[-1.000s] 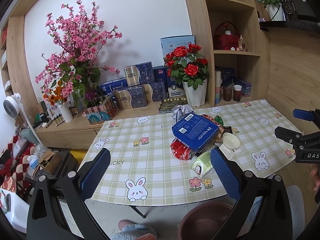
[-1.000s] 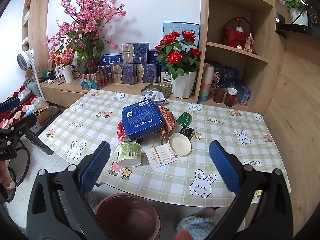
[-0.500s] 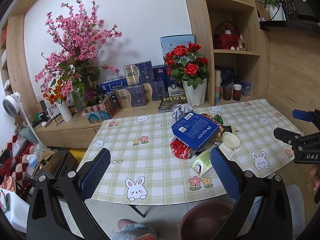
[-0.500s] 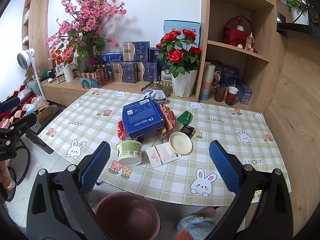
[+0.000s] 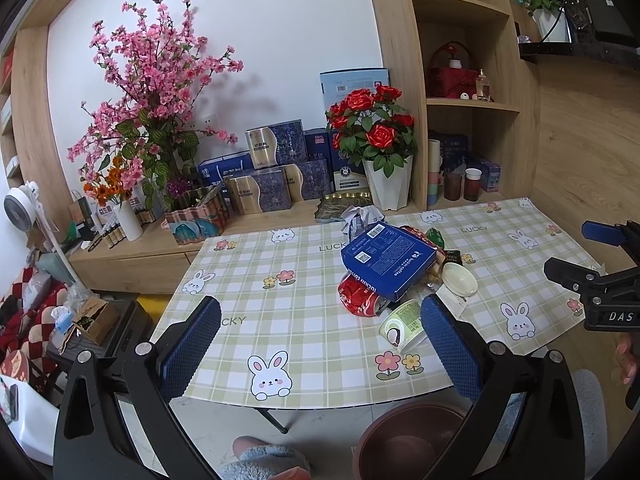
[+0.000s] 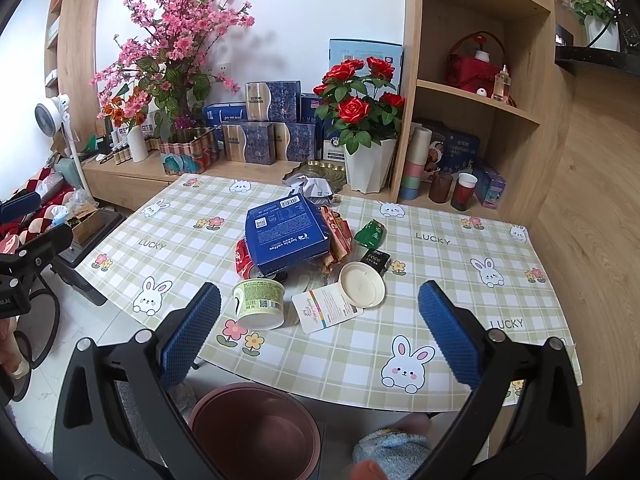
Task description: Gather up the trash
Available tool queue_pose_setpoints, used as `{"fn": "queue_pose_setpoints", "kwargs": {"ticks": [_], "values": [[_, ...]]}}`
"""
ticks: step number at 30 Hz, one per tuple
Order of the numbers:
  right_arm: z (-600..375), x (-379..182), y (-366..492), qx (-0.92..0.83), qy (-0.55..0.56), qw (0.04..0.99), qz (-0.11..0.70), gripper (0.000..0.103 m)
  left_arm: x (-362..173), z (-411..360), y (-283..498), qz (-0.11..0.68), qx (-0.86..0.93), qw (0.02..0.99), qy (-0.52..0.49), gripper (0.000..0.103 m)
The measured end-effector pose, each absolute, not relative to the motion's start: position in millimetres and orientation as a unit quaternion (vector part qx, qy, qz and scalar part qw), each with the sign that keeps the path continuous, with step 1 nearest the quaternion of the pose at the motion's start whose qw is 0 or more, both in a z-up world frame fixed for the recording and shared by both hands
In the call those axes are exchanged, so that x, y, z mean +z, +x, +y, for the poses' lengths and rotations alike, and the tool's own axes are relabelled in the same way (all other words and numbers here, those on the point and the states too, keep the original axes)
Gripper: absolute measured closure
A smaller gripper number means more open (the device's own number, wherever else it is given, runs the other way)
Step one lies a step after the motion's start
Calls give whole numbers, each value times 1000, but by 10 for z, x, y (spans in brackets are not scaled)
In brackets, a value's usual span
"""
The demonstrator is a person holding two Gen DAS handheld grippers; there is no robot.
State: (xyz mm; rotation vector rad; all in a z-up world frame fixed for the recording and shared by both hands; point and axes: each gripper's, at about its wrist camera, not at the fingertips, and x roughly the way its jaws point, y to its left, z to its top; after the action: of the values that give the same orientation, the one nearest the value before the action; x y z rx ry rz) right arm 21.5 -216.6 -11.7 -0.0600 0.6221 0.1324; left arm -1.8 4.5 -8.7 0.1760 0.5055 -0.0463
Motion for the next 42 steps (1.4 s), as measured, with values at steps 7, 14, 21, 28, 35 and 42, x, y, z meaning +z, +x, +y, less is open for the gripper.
{"fn": "queue_pose_setpoints", "kwargs": {"ticks": [7, 14, 21, 28, 35, 42], "values": [[-2165, -117, 217, 65, -30, 949, 306, 6, -82, 49, -15, 250, -22, 964, 87, 5], [-2172, -151, 200, 64, -31, 949, 308, 6, -129, 48, -8, 252, -25, 964, 85, 5], [-2184, -250, 214, 59, -30, 948, 312, 6, -222, -4, -18, 238, -20, 965, 110, 5], [-2231, -404, 322, 51, -28, 944, 324, 6, -383, 84, 159, 268, -31, 959, 90, 5], [-2388, -637, 482, 59, 21, 939, 339, 6, -695, 168, 423, 317, -64, 946, 34, 5], [-2455, -1003, 720, 74, 24, 924, 374, 6, -1140, -24, 813, 373, -94, 923, 5, 5]]}}
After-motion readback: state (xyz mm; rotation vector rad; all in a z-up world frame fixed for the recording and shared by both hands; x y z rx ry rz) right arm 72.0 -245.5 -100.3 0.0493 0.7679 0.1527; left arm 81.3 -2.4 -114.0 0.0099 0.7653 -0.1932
